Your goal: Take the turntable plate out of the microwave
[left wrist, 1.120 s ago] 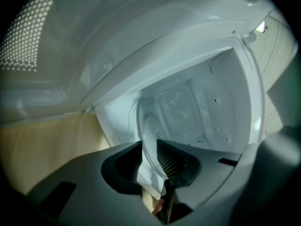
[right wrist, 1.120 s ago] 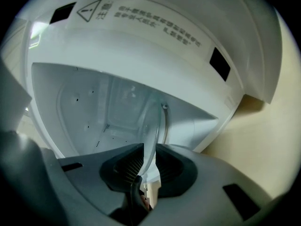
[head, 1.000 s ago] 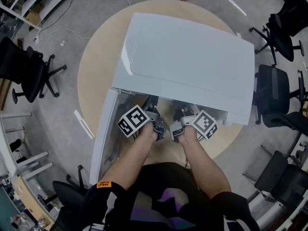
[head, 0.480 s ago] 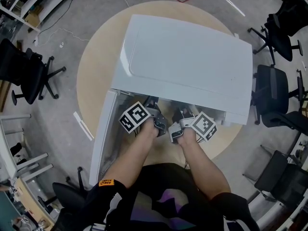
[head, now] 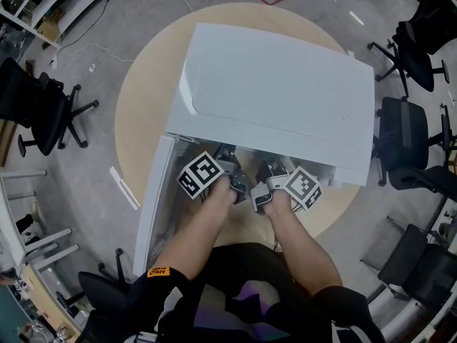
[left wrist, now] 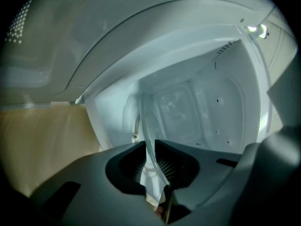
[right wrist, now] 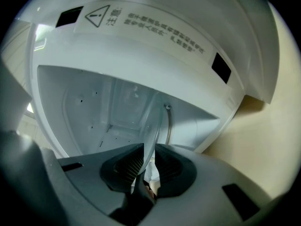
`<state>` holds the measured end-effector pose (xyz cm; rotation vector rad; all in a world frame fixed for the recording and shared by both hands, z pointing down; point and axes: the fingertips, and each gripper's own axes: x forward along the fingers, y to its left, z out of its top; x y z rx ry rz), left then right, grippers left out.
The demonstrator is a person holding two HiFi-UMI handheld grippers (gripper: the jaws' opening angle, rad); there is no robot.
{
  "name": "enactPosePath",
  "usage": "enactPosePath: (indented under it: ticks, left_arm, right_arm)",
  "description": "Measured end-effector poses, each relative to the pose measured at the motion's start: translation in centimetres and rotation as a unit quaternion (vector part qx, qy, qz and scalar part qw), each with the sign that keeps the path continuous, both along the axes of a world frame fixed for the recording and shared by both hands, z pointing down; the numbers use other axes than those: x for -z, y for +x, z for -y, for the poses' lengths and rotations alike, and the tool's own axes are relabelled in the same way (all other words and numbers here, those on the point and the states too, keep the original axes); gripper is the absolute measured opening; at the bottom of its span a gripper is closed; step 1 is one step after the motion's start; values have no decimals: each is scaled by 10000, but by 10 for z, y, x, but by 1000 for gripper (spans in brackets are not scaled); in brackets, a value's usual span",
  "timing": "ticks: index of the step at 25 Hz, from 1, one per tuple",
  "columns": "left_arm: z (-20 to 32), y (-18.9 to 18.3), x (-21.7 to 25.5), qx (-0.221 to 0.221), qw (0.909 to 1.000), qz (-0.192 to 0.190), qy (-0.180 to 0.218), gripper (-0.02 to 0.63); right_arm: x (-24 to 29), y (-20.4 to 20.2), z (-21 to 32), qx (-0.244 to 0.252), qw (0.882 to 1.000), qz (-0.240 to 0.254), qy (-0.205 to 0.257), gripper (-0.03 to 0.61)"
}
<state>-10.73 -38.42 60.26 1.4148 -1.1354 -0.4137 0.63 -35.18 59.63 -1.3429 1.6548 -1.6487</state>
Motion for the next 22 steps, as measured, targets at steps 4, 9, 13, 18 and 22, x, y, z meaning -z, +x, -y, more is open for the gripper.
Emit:
enactPosePath:
  ticks: [4, 9, 13, 18, 22]
  left_arm:
    - [0, -2, 4, 23, 10000, 14, 40, 98]
    - [1, -4, 7, 34, 10000, 11, 28, 91]
    - [-4, 0, 8, -62, 10000, -24, -46, 91]
    - [-7, 1, 8, -151, 9999, -7, -71, 91]
    - [-12, 2, 9, -234, 9996, -122, -47, 92]
  right_arm:
    - [-3, -2, -1, -20, 10000, 60, -59, 69]
    - [-10, -5, 0, -3, 9999, 114, -121, 69]
    - [-12, -13, 6, 126, 9995, 258, -98, 69]
    - [-15, -17, 10, 151, 9991, 391, -35, 71]
    - [-11, -15, 16, 139, 9990, 406, 91, 71]
